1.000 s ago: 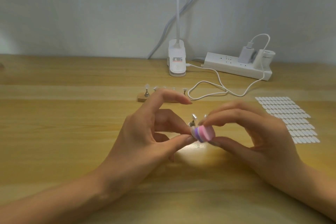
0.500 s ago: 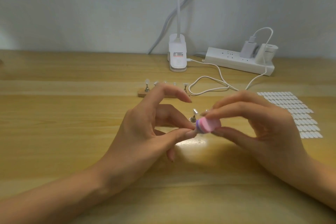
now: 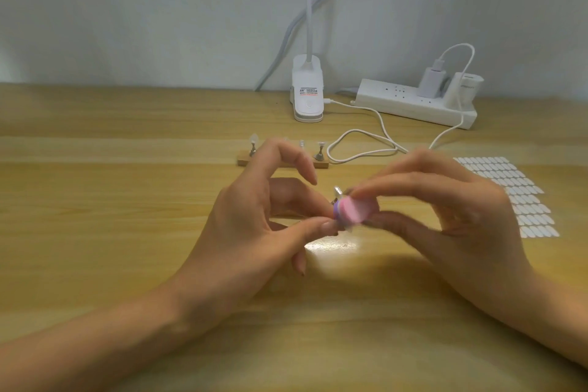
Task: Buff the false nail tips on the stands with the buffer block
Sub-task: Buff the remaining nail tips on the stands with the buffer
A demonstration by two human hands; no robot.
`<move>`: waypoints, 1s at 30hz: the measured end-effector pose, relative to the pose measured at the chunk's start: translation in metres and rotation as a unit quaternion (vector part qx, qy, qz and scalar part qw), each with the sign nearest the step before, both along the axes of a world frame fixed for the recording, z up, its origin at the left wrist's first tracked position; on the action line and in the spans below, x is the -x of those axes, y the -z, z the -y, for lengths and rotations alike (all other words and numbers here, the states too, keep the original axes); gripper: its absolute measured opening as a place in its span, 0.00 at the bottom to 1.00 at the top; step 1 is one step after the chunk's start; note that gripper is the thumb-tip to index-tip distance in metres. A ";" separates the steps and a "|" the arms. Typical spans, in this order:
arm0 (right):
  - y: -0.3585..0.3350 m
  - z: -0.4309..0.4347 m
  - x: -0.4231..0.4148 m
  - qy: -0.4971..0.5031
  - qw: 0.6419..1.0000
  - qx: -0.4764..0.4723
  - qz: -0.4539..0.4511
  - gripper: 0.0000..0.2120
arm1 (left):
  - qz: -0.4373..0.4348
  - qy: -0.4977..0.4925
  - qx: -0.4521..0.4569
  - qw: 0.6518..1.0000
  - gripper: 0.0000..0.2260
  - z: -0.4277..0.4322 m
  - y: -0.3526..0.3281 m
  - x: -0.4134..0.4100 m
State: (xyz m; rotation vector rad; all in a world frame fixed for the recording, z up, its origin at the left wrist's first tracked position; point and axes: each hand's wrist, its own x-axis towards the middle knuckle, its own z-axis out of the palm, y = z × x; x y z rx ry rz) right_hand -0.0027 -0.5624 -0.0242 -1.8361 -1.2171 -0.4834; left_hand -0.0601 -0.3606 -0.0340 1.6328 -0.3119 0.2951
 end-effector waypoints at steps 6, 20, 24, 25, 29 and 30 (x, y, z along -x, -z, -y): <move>0.001 0.001 -0.004 0.012 1.000 0.008 0.015 0.08 | -0.007 0.011 -0.012 1.000 0.15 0.001 0.000 0.000; 0.002 0.006 -0.008 -0.005 1.000 0.007 0.007 0.09 | -0.005 0.007 -0.021 1.000 0.16 0.001 -0.001 0.001; 0.003 0.005 -0.007 -0.017 0.999 0.034 0.033 0.09 | -0.002 0.009 -0.024 1.000 0.16 0.001 -0.001 0.002; 0.003 0.006 -0.007 -0.008 1.000 0.023 0.020 0.09 | -0.004 0.008 -0.018 1.000 0.16 0.001 -0.001 0.002; 0.003 0.003 -0.005 -0.032 0.999 0.024 0.016 0.08 | -0.001 0.007 -0.014 1.000 0.16 0.001 -0.003 0.002; 0.004 0.003 -0.005 -0.032 0.999 0.028 0.019 0.09 | -0.002 0.006 -0.014 1.000 0.16 0.001 -0.002 0.002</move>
